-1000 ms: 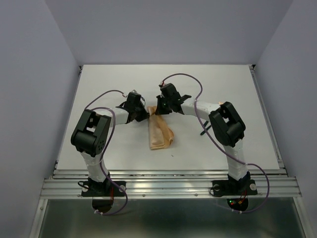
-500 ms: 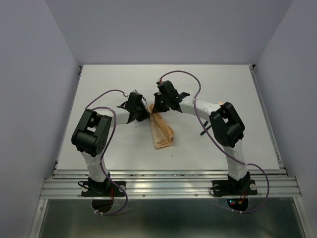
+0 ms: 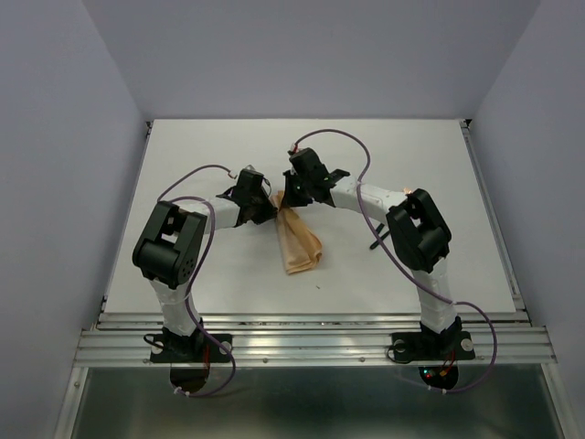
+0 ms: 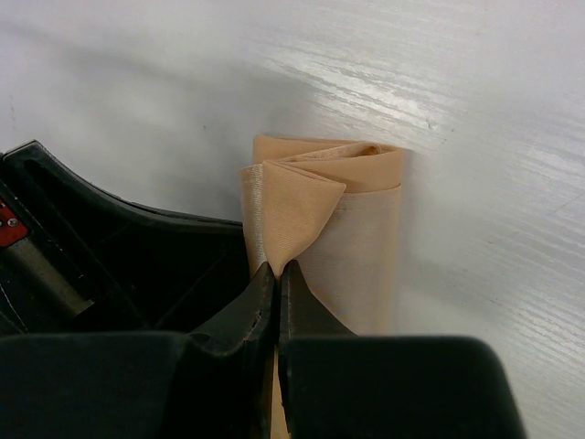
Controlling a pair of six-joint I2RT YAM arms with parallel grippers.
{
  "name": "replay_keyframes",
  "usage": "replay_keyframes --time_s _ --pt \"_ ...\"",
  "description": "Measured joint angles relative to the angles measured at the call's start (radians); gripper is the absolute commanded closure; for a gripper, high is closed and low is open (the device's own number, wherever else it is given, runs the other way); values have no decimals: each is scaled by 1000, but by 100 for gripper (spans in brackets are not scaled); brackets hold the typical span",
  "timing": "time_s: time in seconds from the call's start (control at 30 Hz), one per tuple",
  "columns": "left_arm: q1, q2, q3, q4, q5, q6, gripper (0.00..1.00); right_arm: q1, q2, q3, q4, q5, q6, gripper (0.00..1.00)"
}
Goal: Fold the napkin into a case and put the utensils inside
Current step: Fold the 2/3-rectangle-folded napkin at the center of the board.
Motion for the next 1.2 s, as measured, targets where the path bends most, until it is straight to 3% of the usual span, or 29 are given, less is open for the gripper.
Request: replay_keyframes --time_s 0.6,1.2 --pt "-2 10 10 0 2 -2 100 22 5 28 -6 -3 7 99" --pt "-2 8 10 -2 -1 -5 100 24 119 83 -2 52 52 99"
